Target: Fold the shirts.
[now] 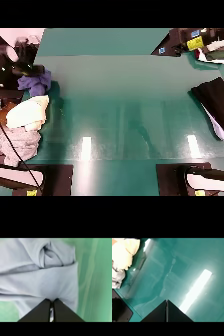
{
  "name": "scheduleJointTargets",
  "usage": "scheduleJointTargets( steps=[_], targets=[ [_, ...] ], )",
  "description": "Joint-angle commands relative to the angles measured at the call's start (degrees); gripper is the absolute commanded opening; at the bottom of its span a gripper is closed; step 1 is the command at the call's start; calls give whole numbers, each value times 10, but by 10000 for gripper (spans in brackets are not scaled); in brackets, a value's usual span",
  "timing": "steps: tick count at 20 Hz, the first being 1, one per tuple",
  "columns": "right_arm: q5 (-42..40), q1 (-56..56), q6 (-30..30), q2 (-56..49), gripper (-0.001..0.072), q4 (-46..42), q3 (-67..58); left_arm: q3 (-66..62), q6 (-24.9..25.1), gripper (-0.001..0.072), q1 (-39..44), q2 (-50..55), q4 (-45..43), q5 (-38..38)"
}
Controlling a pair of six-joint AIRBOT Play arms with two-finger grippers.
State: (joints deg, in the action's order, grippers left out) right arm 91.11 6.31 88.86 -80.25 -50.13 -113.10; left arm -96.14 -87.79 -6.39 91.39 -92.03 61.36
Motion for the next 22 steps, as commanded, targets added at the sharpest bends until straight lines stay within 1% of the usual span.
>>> scheduleJointTargets(
  steps=[1,3,5,7,8,10,12,14,16,18,20,21,22],
  targets=[
    [0,-29,3,37,18,-69,0,-113,78,22,17,-56,122,46],
    [6,-54,19,60,17,-138,0,-172,144,21,42,-103,264,64],
    [15,-80,19,72,18,-164,0,-212,181,22,80,-139,382,88],
    [24,-100,19,78,18,-164,0,-216,210,22,132,-171,460,94],
    [26,-108,19,78,18,-164,0,-215,213,22,158,-180,477,101],
    [32,-117,19,78,18,-164,0,-215,213,22,216,-185,483,111],
    [36,-119,19,78,18,-164,0,-204,221,22,273,-180,481,96],
    [38,-119,19,78,18,-163,0,-181,223,22,324,-160,475,78],
    [39,-119,19,78,18,-158,0,-166,222,22,361,-124,448,74],
    [41,-119,19,78,18,-158,0,-163,217,22,381,-69,438,61],
    [47,-119,19,78,18,-158,0,-163,188,23,379,-18,434,32],
    [54,-119,19,78,18,-159,0,-163,169,24,372,0,416,16],
    [57,-119,19,78,18,-159,0,-163,152,131,360,11,395,9]
  ],
)
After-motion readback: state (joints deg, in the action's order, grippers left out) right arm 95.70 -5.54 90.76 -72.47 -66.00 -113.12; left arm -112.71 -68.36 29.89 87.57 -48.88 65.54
